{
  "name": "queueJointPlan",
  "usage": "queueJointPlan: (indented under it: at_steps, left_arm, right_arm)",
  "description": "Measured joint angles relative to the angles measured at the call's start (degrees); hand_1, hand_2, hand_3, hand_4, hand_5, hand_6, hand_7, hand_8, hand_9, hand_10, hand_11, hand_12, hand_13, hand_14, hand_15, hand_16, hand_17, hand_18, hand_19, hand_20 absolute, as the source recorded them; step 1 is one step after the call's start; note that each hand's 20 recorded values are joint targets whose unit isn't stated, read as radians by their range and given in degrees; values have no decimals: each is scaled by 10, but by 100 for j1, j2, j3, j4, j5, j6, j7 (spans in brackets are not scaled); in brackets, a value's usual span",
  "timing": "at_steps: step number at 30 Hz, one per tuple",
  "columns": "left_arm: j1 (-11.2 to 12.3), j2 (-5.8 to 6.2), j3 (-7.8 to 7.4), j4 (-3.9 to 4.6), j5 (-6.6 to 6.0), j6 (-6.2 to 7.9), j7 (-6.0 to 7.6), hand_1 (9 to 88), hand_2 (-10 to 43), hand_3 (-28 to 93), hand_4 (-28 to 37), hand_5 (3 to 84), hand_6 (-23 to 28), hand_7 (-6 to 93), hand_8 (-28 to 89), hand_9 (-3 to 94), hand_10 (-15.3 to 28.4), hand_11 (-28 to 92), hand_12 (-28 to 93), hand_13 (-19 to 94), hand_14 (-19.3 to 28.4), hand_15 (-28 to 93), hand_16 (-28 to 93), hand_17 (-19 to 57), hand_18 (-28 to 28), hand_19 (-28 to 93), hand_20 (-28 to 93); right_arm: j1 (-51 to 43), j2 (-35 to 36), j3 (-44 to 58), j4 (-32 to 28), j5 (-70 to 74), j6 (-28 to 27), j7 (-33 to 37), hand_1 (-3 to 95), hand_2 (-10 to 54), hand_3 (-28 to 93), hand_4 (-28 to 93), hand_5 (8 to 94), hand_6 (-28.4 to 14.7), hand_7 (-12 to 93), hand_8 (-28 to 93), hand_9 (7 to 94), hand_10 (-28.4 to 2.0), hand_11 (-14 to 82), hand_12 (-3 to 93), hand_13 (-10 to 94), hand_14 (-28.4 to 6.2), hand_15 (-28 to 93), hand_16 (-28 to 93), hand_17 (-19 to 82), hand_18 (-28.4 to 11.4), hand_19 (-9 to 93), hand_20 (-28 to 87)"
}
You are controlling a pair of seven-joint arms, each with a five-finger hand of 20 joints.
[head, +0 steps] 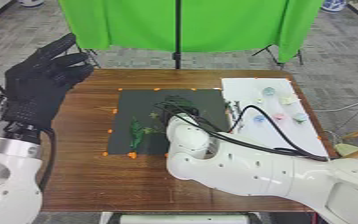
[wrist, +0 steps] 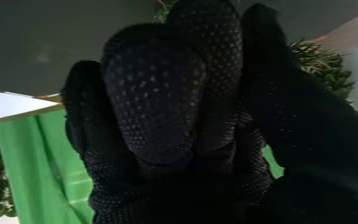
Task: Arrange flowers
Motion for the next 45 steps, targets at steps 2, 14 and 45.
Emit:
queueJointPlan:
  at_steps: [2, 14, 45]
  left_arm:
    - [-126, 19, 67, 30, 0, -40, -3, 219, 79, 788, -263, 367, 100, 155, -97, 337, 222, 333, 117, 262, 284, 601, -118, -58, 266, 616, 265]
    - [-191, 59, 73, 34, 0, -90, 8, 218, 79, 791, -260, 368, 100, 157, -98, 337, 222, 332, 119, 261, 284, 597, -115, -58, 266, 613, 269]
    - [249, -53, -324, -109, 11, 5, -134, 218, 79, 790, -254, 367, 98, 154, -98, 333, 218, 333, 115, 263, 284, 608, -119, -52, 263, 620, 276]
  right_arm:
    - [10, -21, -17, 28, 33, 26, 49, 513, -95, 674, -283, 874, -3, 168, 54, 937, -76, 352, 131, 937, -23, 521, 146, 616, -144, 932, 49]
    - [16, -90, -73, 127, 28, 65, 262, 476, -95, 685, -283, 914, -11, 180, 64, 937, -81, 391, 122, 937, -32, 551, 135, 633, -151, 932, 55]
    - [-375, 621, 440, -1021, -192, -224, 74, 303, 11, 710, -231, 869, -34, 143, -111, 937, -107, 354, 133, 937, -49, 541, 143, 607, -190, 932, 136]
